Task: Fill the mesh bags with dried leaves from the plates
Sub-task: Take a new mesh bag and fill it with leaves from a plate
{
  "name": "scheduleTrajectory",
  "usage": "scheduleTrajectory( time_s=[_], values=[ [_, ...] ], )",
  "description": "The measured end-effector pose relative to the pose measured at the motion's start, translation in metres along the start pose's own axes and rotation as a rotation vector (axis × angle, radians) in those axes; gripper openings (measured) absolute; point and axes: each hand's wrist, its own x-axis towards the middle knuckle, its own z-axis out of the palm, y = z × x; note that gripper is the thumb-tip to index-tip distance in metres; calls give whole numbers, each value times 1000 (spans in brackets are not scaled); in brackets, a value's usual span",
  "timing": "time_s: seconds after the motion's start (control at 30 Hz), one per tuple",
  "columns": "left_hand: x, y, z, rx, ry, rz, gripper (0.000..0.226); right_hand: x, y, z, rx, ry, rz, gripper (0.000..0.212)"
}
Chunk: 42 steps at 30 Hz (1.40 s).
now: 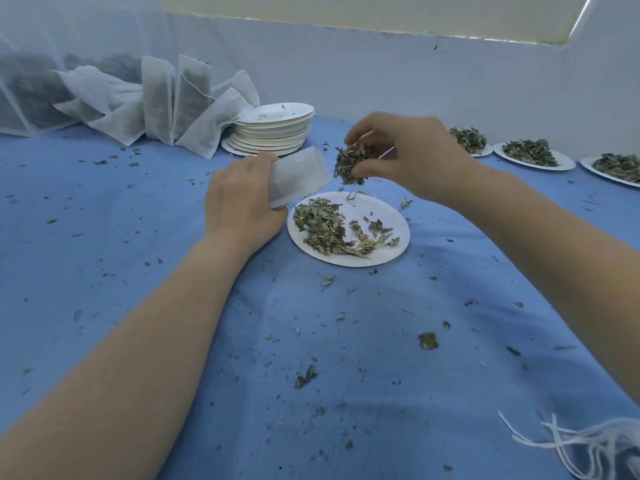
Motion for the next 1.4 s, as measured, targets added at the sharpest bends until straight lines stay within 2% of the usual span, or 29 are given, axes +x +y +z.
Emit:
scheduleTrajectory(
  time_s=[0.27, 0.47, 0.53, 0.67, 0.73, 0.87, 1.0, 1.03, 1.13, 1.27, 1.33, 1.4],
  values=[
    [-1, 7, 0, -38, 11, 72, 45, -2, -12, 17, -2, 49, -136, 22],
    [-3, 12, -2, -108, 14, 88, 46, -2, -17, 30, 100, 142, -145, 24],
    [-3, 13, -2, -142, 8, 57, 47, -2, -17, 32, 154, 111, -121, 29],
    [-3, 13, -4, -224, 22, -26, 45, -4, -19, 25, 359, -92, -85, 36],
    [-2, 13, -5, -238, 29, -49, 44, -5, -18, 20, 323, -81, -83, 32],
    [-3, 14, -5, -240, 37, -44, 45, -2, -23, 23, 79, 86, -103, 18],
    [-4, 17, -3, -284, 37, -31, 46, 7, -33, 34, -53, 44, -131, 11],
    [-4, 18, -2, -307, 45, -33, 44, 9, -36, 36, -34, 15, -132, 11],
    [-6, 22, -1, -326, 78, -21, 34, 8, -44, 38, -17, -117, -171, 32],
    [-7, 21, -2, -290, 135, 31, 36, 11, -50, 38, -34, -351, -188, 22],
    [-7, 21, -3, -294, 161, 64, 35, 12, -53, 35, -37, -491, -166, 26],
    [-6, 22, -4, -315, 142, 41, 38, 11, -51, 30, -10, -523, -176, 28]
  ],
)
